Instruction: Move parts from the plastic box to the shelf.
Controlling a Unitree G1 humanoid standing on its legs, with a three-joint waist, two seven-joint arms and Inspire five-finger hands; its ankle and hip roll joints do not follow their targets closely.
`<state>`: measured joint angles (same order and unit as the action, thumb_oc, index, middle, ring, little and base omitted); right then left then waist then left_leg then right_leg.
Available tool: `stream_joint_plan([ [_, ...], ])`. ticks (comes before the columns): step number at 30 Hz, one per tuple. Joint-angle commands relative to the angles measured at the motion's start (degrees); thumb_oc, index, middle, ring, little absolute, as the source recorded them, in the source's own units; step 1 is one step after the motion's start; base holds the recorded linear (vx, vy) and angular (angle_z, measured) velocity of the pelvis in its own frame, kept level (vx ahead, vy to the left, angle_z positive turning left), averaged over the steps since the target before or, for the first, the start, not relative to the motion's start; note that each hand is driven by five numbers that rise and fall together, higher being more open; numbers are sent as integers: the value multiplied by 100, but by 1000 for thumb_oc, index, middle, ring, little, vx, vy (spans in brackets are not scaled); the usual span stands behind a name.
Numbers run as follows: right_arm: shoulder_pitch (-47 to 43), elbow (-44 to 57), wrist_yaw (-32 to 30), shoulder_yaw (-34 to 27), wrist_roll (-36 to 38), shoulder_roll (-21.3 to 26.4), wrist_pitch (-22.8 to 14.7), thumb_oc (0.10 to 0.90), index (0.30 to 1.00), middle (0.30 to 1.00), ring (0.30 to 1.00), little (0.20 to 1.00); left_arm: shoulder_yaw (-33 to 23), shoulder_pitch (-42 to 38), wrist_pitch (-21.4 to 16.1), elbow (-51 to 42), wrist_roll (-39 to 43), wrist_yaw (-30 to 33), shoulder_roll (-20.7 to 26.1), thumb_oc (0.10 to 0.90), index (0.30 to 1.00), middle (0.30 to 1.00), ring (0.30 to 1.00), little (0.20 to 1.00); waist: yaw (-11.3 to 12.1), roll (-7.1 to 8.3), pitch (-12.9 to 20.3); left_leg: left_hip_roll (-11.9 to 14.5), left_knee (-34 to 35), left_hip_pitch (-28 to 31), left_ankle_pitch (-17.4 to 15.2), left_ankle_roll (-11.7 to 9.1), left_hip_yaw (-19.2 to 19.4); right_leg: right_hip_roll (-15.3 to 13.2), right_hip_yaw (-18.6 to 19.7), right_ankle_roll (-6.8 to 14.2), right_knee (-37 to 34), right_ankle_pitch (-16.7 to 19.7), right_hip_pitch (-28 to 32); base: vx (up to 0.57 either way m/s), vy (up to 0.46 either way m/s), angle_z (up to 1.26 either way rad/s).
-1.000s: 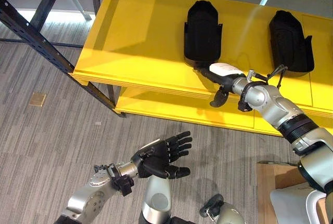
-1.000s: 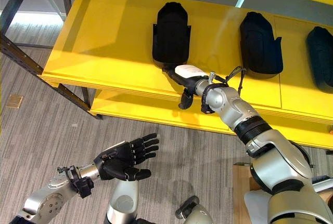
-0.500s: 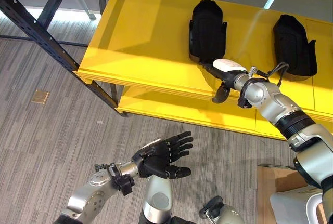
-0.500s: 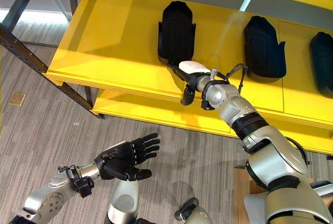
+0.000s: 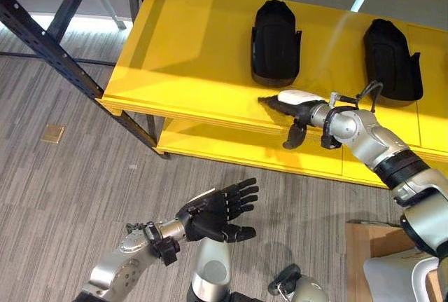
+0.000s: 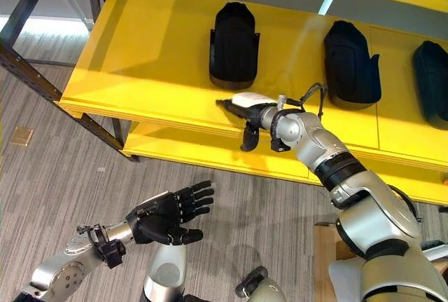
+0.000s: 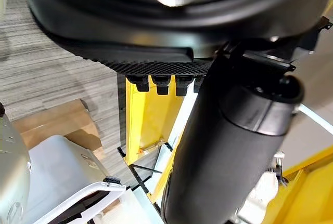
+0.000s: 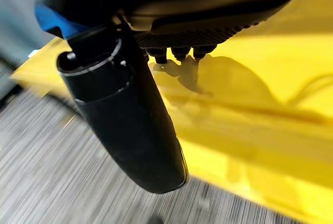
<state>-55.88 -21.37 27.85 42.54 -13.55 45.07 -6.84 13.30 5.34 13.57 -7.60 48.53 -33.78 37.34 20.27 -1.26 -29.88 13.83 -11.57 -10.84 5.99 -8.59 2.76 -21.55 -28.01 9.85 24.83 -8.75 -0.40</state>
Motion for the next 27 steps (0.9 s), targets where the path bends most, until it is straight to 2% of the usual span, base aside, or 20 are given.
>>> stream_joint_plan([
  [1, 295, 709, 842, 271, 614, 44, -256, 900, 1000, 1000, 1000, 1000, -236, 273, -553, -718, 56, -453, 46, 900, 1000, 1000, 1000, 1000, -137, 270, 472, 572, 97, 12, 73, -22, 767, 78, 155, -131, 60, -313, 258, -18, -21, -4],
  [8, 1225, 2379, 1270, 244, 1015, 587, 194, 900, 1000, 1000, 1000, 1000, -388, 508, -799, -664, -49, -577, 51, 900, 1000, 1000, 1000, 1000, -342, 407, 576, 619, 149, 210, 20, -11, 896, 124, 282, -110, -44, -224, 256, -27, -27, -4],
  [12, 1640, 3010, 1061, -26, 1009, 886, 233, 900, 1000, 1000, 1000, 1000, -324, 536, -913, -678, -61, -488, 37, 900, 1000, 1000, 1000, 1000, -529, 447, 723, 621, 199, 375, -26, 12, 984, 134, 380, -105, -135, -154, 283, -48, 0, -17],
  [15, 1861, 3382, 913, -261, 1146, 1109, 279, 900, 1000, 1000, 1000, 1000, -269, 547, -1023, -643, -28, -472, 3, 900, 1000, 1000, 1000, 1000, -665, 412, 867, 646, 296, 478, 50, 83, 1109, 145, 365, -144, -260, -9, 284, -40, 50, -17],
  [18, 2343, 3765, 500, -930, 1952, 1279, 271, 900, 1000, 1000, 1000, 1000, -216, 532, -1051, -650, 86, -315, -72, 900, 1000, 1000, 1000, 1000, -905, 380, 1127, 644, 452, 733, 65, 103, 1255, 109, 419, -113, -449, 131, 345, -10, 86, -9],
  [19, 2645, 3897, 393, -1341, 2387, 1219, 290, 900, 1000, 1000, 1000, 1000, -241, 541, -1017, -659, 209, -269, -130, 900, 1000, 1000, 1000, 1000, -1028, 361, 1251, 650, 541, 856, 75, 108, 1319, 87, 447, -82, -591, 231, 381, 12, 52, -22],
  [20, 2799, 3966, 360, -1520, 2525, 1195, 236, 900, 1000, 1000, 1000, 1000, -269, 537, -988, -651, 231, -254, -147, 900, 1000, 1000, 1000, 1000, -1074, 360, 1294, 652, 573, 895, 79, 108, 1342, 83, 460, -74, -634, 262, 388, 5, 56, -24],
  [21, 3248, 4105, 71, -2013, 2855, 1013, 139, 900, 1000, 1000, 1000, 1000, -315, 505, -948, -642, 242, -193, -205, 900, 1000, 1000, 1000, 1000, -1229, 349, 1413, 663, 669, 1018, 97, 108, 1419, 64, 514, -54, -758, 363, 410, 1, 32, -15],
  [22, 3300, 4117, 67, -2069, 2867, 988, 130, 900, 1000, 1000, 1000, 1000, -313, 498, -942, -642, 248, -186, -207, 900, 1000, 1000, 1000, 1000, -1236, 349, 1422, 663, 679, 1033, 98, 108, 1429, 62, 523, -53, -770, 372, 413, -7, 36, -23],
  [23, 3724, 4127, -269, -2534, 2936, 694, -33, 900, 1000, 1000, 1000, 1000, -367, 460, -894, -635, 328, -214, -265, 900, 1000, 1000, 1000, 1000, -1388, 334, 1511, 675, 727, 1138, 86, 111, 1507, 46, 591, -44, -865, 451, 438, -4, 17, -24],
  [24, 3793, 4135, -255, -2608, 2918, 655, -48, 900, 1000, 1000, 1000, 1000, -375, 462, -889, -635, 329, -215, -276, 900, 1000, 1000, 1000, 1000, -1404, 330, 1522, 675, 737, 1156, 84, 111, 1522, 44, 599, -42, -881, 462, 440, -8, 25, -30],
  [26, 4496, 4093, -674, -3344, 3058, 161, -304, 900, 1000, 1000, 1000, 1000, -523, 480, -864, -590, 259, -314, -426, 900, 1000, 1000, 1000, 1000, -1642, 282, 1662, 682, 841, 1353, 57, 113, 1685, 32, 700, -12, -1064, 603, 471, -7, 31, -22],
  [27, 4618, 4071, -609, -3481, 3055, 63, -355, 900, 1000, 1000, 1000, 1000, -563, 481, -855, -582, 254, -306, -449, 900, 1000, 1000, 1000, 1000, -1695, 274, 1685, 688, 847, 1391, 46, 112, 1723, 30, 725, -8, -1078, 621, 465, -8, 26, -23],
])
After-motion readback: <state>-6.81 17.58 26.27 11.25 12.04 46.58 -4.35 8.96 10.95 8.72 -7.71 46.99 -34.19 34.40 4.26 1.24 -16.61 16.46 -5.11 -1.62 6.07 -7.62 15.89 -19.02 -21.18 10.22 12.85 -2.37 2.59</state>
